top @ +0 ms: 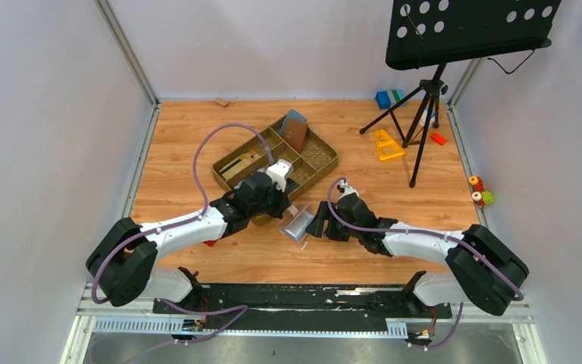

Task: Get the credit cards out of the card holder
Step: Open the card holder at the center of the board.

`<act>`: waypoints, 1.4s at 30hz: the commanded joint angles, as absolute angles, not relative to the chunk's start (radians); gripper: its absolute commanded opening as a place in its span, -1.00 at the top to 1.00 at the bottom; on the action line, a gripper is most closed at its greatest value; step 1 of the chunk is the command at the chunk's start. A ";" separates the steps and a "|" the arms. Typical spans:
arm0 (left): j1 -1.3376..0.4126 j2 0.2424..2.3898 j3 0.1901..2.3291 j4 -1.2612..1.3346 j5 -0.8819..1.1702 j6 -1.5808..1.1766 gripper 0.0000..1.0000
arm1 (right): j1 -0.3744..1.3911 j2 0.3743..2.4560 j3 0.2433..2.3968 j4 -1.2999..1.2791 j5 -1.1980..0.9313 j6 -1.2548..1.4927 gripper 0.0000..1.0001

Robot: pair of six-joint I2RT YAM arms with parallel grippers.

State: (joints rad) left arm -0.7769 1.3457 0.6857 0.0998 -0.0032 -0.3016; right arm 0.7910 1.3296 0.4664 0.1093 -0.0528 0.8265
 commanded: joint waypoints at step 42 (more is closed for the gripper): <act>-0.775 1.410 0.749 0.106 0.185 -0.284 0.08 | 0.817 1.473 0.610 0.160 0.016 0.836 -0.37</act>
State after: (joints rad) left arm -0.7723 1.4445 0.7460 0.0795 0.1032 -0.2947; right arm 0.8108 1.4723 0.5789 0.1333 0.0166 0.8394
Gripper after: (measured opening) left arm 0.376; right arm 0.677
